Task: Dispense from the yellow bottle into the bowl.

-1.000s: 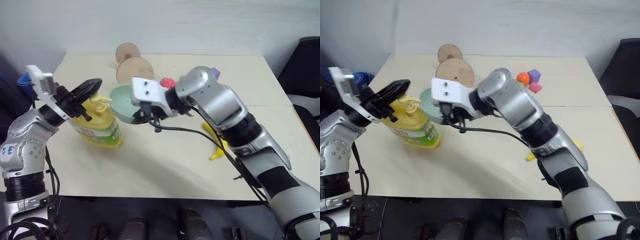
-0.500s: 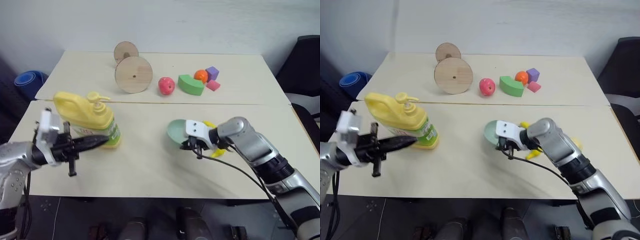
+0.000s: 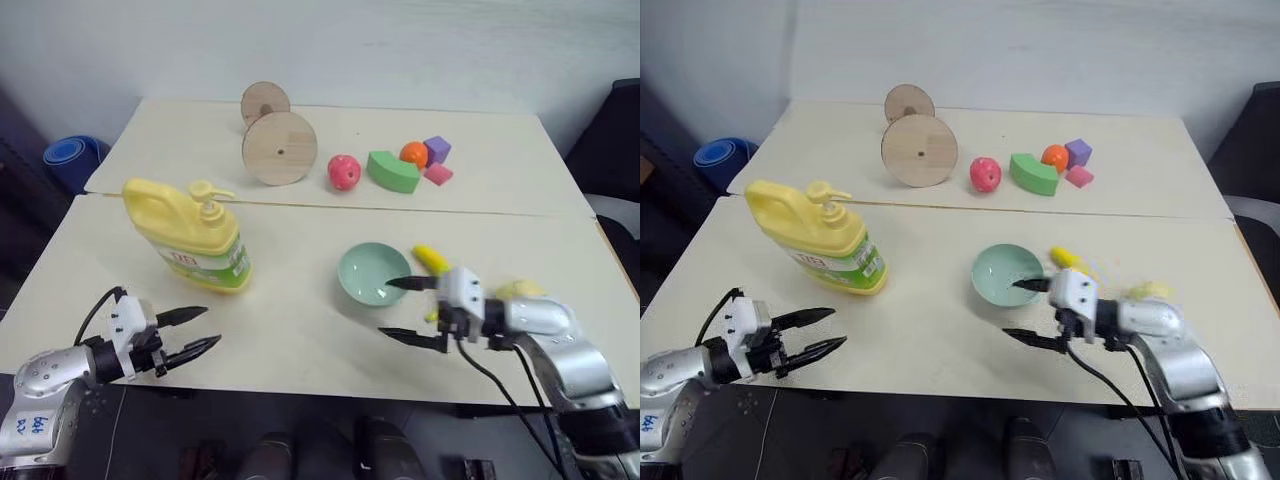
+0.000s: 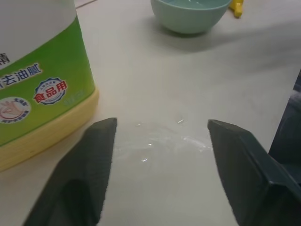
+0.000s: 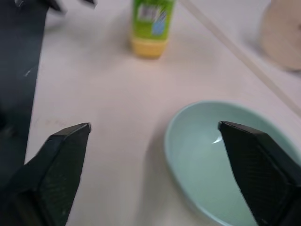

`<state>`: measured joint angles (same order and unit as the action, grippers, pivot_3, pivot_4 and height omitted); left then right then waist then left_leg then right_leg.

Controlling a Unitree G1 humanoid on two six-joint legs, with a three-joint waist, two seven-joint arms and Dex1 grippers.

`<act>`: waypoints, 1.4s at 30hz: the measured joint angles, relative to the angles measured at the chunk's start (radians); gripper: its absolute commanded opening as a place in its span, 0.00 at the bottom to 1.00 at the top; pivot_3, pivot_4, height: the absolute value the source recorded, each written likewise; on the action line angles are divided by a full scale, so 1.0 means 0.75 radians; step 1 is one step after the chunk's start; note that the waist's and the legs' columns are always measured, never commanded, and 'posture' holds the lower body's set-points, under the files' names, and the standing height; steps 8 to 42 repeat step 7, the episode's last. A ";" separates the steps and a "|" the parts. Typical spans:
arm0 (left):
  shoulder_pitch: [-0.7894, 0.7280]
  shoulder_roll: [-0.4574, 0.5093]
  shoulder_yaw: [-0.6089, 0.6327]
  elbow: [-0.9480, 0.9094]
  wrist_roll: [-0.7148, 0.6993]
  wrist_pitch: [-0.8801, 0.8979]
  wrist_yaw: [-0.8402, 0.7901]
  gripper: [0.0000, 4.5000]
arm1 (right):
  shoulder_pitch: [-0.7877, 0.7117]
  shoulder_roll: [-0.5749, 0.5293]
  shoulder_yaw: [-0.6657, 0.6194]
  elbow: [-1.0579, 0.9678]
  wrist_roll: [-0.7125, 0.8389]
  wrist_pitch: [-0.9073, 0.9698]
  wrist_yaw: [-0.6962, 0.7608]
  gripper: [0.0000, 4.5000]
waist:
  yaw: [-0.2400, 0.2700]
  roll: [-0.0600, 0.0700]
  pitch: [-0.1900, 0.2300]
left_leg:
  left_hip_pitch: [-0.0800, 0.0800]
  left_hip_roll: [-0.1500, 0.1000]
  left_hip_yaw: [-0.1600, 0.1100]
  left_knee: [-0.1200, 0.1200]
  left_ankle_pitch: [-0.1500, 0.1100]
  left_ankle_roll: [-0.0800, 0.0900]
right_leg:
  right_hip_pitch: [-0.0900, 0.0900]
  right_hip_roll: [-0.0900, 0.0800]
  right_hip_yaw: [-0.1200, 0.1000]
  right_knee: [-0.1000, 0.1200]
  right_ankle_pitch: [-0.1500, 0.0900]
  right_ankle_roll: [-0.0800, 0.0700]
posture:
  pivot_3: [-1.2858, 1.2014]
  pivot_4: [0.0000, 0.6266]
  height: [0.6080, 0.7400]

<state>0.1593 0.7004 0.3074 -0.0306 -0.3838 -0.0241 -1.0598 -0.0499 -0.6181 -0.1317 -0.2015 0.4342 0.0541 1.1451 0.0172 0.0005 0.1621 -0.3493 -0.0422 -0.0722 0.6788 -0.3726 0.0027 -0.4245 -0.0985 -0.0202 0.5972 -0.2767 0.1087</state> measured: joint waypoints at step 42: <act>0.079 -0.026 0.037 0.141 0.059 -0.141 0.075 0.77 | 0.305 -0.058 -0.235 0.171 0.104 -0.219 0.198 1.00 | -0.001 0.003 0.006 | 0.022 0.001 0.004 -0.010 -0.007 0.010 | 0.019 0.000 0.004 -0.009 0.002 0.000 | 0.52 0.24 1.00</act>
